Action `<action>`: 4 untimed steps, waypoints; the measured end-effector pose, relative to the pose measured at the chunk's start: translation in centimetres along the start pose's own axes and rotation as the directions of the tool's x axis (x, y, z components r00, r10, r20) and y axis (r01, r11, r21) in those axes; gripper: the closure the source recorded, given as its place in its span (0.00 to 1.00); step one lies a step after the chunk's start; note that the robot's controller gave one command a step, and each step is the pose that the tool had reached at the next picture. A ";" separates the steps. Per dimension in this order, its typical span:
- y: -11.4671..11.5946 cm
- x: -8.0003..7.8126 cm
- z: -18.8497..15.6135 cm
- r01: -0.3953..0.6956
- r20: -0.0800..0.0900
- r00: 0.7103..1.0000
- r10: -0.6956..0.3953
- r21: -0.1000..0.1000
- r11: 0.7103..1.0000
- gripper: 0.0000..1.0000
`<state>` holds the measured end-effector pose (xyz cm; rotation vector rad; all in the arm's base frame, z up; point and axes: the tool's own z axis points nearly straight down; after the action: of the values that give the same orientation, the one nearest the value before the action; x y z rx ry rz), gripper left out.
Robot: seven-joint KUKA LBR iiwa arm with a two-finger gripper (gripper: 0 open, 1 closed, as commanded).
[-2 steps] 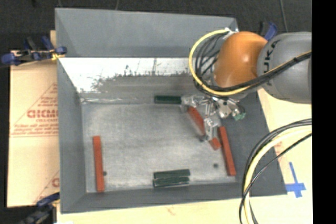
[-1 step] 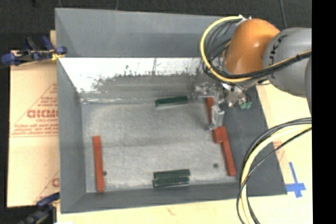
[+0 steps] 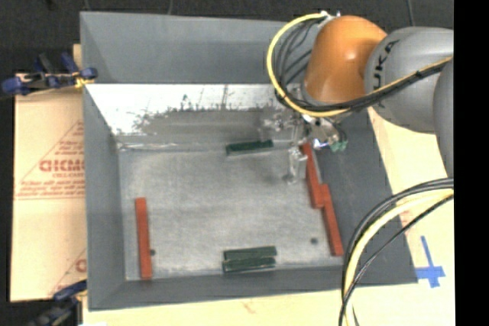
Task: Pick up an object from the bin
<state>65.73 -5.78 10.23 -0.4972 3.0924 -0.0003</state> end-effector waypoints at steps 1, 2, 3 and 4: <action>1.2 -0.1 3.0 -0.238 -0.012 0.971 0.238 -0.001 0.971 0.00; 1.0 -0.4 2.8 -0.239 0.002 0.971 0.239 0.001 0.971 1.00; 2.5 0.6 -12.5 -0.348 0.005 0.937 0.348 0.001 0.937 1.00; 3.7 -0.3 -6.7 -0.316 -0.009 0.949 0.316 0.002 0.949 1.00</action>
Offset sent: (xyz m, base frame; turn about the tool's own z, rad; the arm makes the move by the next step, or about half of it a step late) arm -0.0030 0.0120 -0.0323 0.2422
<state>64.76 -2.17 16.91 0.0045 3.1412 -0.0007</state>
